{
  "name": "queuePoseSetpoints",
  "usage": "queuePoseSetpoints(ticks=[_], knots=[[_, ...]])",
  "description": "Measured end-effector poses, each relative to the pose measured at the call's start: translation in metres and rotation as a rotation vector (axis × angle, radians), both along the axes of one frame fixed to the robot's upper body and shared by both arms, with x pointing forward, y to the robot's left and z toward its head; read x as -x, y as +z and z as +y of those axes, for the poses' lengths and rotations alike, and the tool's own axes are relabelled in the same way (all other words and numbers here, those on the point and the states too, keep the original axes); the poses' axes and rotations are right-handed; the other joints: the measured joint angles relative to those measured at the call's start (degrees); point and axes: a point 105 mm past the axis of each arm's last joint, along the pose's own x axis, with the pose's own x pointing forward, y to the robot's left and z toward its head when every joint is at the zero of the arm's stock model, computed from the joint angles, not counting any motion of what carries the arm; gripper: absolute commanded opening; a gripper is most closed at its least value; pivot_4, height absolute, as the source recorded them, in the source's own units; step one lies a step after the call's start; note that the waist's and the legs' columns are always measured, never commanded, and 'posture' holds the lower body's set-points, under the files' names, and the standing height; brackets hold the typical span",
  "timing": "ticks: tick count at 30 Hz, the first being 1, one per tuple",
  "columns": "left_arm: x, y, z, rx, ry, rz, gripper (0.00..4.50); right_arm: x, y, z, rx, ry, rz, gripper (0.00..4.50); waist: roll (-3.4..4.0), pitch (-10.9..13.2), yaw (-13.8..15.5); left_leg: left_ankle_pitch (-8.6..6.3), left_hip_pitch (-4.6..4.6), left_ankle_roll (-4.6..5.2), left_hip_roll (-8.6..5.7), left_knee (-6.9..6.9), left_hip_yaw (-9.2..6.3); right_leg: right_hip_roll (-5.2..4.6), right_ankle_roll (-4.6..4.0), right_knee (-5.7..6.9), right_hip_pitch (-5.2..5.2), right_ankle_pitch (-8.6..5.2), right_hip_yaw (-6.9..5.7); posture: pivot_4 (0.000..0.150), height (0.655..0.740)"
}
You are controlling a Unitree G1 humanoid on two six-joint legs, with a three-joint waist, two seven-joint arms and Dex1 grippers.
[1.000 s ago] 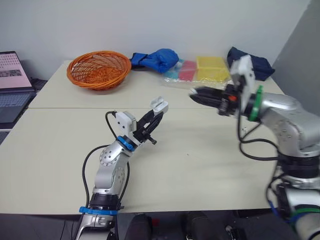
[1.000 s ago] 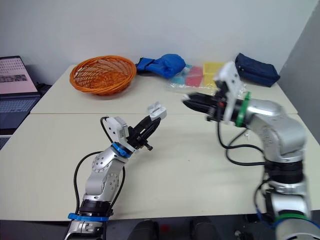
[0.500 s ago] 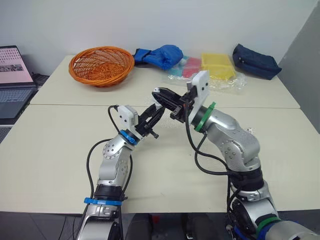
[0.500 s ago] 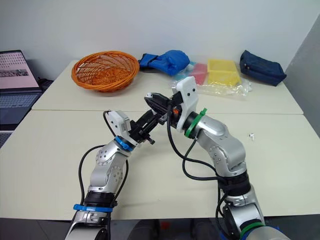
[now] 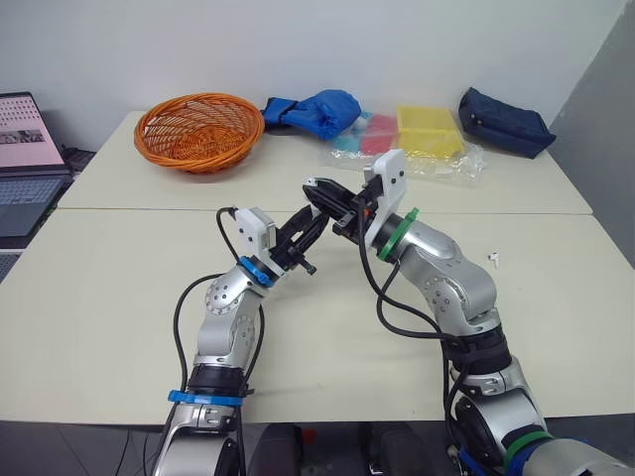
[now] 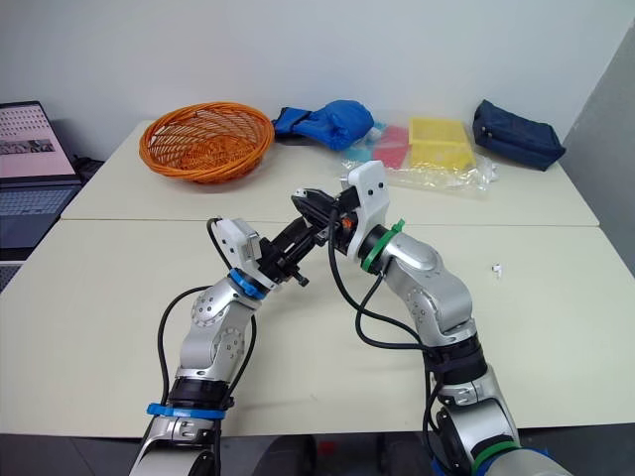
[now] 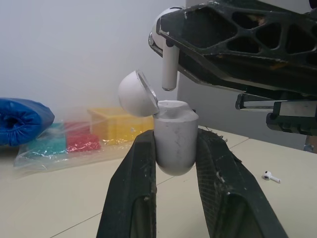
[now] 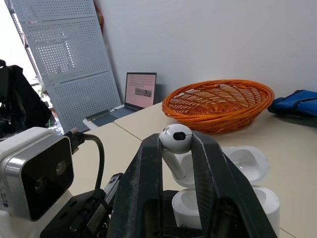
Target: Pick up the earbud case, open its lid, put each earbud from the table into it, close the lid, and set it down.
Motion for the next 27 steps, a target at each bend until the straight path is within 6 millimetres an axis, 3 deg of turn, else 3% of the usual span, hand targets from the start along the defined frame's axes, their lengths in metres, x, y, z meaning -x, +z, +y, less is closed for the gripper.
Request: queuePoseSetpoints(ticks=[27], knots=[[0.001, -0.003, 0.002, -0.006, -0.003, 0.004, 0.73, -0.002, -0.016, -0.004, 0.039, -0.018, 0.06, 0.45, 0.0, 0.0, 0.0, 0.0, 0.0, 0.0, 0.0, -0.02, 0.01, 0.0, 0.0, -0.01, -0.02, 0.0, 0.01, 0.15, 0.74]])
